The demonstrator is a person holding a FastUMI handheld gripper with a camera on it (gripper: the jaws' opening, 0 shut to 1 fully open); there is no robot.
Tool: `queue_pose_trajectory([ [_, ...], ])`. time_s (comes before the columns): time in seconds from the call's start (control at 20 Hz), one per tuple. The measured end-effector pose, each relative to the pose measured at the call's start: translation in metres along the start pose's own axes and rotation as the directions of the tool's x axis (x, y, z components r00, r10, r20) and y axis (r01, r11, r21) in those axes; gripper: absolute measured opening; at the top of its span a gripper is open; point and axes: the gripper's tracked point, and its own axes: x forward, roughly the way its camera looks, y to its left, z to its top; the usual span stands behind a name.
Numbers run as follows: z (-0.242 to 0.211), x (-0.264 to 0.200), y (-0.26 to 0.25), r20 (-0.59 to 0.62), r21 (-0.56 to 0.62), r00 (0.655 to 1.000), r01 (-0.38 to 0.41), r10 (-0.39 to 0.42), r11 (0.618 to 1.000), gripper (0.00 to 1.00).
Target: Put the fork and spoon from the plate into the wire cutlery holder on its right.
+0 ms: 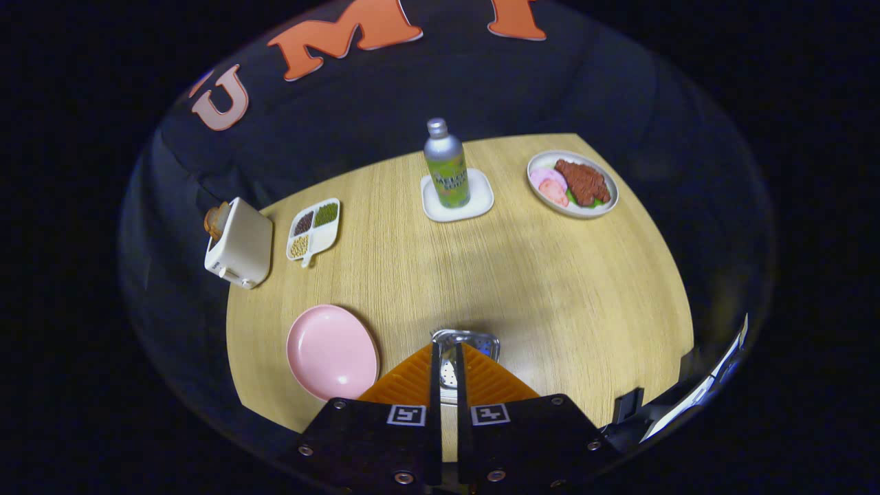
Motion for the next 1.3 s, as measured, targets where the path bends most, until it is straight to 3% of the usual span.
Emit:
queue_pose_trajectory([
  [0.15,0.045,-0.023,0.02,0.225,-0.031,0.974,-0.029,0.035,0.999,0.12],
  [0.3,0.077,-0.054,0.035,0.4,-0.06,0.915,-0.029,0.051,0.998,0.22],
  [0.5,0.117,-0.103,0.048,0.589,-0.086,0.805,-0.029,0.074,0.996,0.36],
  [0.6,0.137,-0.131,0.059,0.677,-0.083,0.73,-0.051,0.093,0.995,0.46],
  [0.7,0.143,-0.146,0.059,0.732,-0.1,0.675,-0.021,0.088,0.995,0.59],
  [0.8,0.149,-0.161,0.058,0.769,-0.117,0.636,0.032,0.07,0.993,0.7],
  [0.95,0.147,-0.17,0.067,0.807,-0.144,0.583,0.045,0.091,0.989,0.86],
  [1.05,0.151,-0.183,0.073,0.832,-0.157,0.545,0.046,0.107,0.986,0.92],
  [1.3,0.156,-0.206,0.085,0.877,-0.195,0.459,0.063,0.145,0.979,0.94],
])
